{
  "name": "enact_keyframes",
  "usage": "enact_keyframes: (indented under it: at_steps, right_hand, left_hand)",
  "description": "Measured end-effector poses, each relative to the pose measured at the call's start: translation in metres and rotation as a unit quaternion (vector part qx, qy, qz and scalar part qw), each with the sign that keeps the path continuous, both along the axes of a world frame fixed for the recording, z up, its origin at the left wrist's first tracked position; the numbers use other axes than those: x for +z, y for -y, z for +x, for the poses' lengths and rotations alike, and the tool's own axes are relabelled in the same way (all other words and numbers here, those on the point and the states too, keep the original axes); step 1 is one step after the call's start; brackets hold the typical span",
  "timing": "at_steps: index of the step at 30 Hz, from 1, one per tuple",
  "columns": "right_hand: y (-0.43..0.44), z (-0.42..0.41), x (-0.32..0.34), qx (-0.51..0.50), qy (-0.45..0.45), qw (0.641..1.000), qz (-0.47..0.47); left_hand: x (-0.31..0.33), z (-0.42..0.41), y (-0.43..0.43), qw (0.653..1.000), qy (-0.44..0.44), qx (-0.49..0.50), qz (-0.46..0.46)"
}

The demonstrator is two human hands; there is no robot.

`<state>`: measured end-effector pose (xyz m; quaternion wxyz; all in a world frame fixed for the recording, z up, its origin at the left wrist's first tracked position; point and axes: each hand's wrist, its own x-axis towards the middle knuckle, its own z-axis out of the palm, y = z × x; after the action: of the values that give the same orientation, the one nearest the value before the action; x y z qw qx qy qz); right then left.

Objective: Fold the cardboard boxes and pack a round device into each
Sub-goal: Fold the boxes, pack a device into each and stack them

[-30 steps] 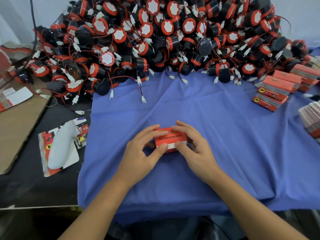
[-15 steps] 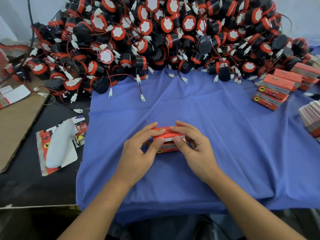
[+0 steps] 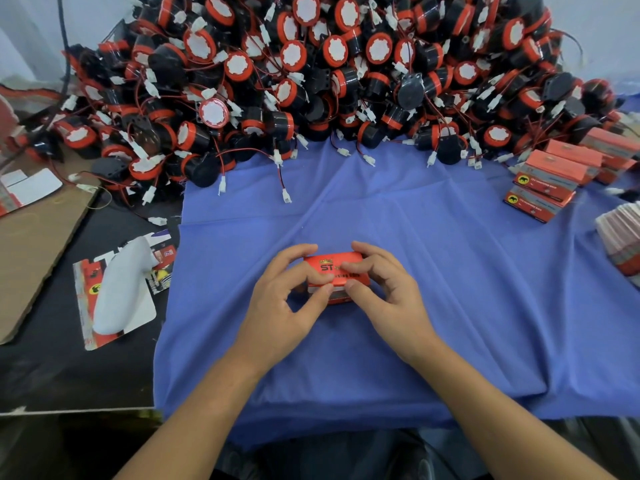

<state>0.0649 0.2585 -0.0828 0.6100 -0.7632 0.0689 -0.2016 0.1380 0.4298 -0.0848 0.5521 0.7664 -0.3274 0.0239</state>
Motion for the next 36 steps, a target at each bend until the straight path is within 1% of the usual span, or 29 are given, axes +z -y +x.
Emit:
enact_keyframes:
  at_steps: [4,6,9,14,16,19,21,23,24,26,28,29,31,34,36]
  right_hand:
    - [0.000,0.002,-0.001,-0.007,0.003,1.000,-0.014]
    - [0.002,0.002,-0.002,-0.017,-0.002,0.999,-0.031]
    - [0.001,0.002,-0.002,-0.022,0.000,0.999,-0.039]
    - [0.002,0.002,-0.003,-0.029,-0.006,0.999,-0.045]
    - [0.002,0.003,-0.003,-0.029,-0.009,0.999,-0.045]
    - [0.001,0.002,-0.002,-0.027,-0.007,0.998,-0.050]
    - [0.001,0.002,0.000,-0.032,-0.007,0.998,-0.058]
    - [0.000,0.002,0.000,-0.042,-0.008,0.998,-0.050]
    - [-0.001,0.001,0.000,-0.053,-0.011,0.998,-0.041]
    - [-0.001,0.002,0.001,-0.077,-0.020,0.996,-0.034]
    - [-0.003,0.002,0.001,-0.084,-0.022,0.996,-0.032]
    - [-0.003,0.002,0.001,-0.086,-0.021,0.996,-0.029]
    - [-0.003,0.003,0.001,-0.095,-0.020,0.995,-0.016]
    - [-0.002,0.002,0.002,-0.098,-0.010,0.995,-0.004]
    - [-0.003,0.001,0.003,-0.093,-0.003,0.996,-0.005]
  left_hand:
    - [0.000,-0.002,0.000,0.999,0.014,0.034,0.006]
    - [0.001,-0.006,0.001,0.994,0.073,0.070,0.036]
    - [0.002,-0.015,0.000,0.976,0.168,0.092,0.106]
    - [0.003,-0.026,0.002,0.947,0.246,0.120,0.166]
    - [0.001,-0.032,0.001,0.944,0.249,0.122,0.180]
    - [-0.002,-0.034,-0.001,0.962,0.197,0.113,0.151]
    - [-0.001,-0.031,0.001,0.981,0.131,0.101,0.101]
    - [0.002,-0.028,0.003,0.993,0.041,0.103,0.037]
    - [0.004,-0.026,0.004,0.993,-0.014,0.113,0.011]
    - [0.006,-0.022,0.006,0.983,-0.120,0.138,-0.018]
    - [0.007,-0.017,0.009,0.970,-0.189,0.150,-0.029]
    - [0.007,-0.015,0.011,0.968,-0.200,0.149,-0.027]
    - [0.008,-0.014,0.016,0.970,-0.194,0.145,-0.022]
    - [0.007,-0.014,0.029,0.972,-0.177,0.148,-0.046]
    - [0.007,-0.015,0.043,0.975,-0.175,0.125,-0.061]
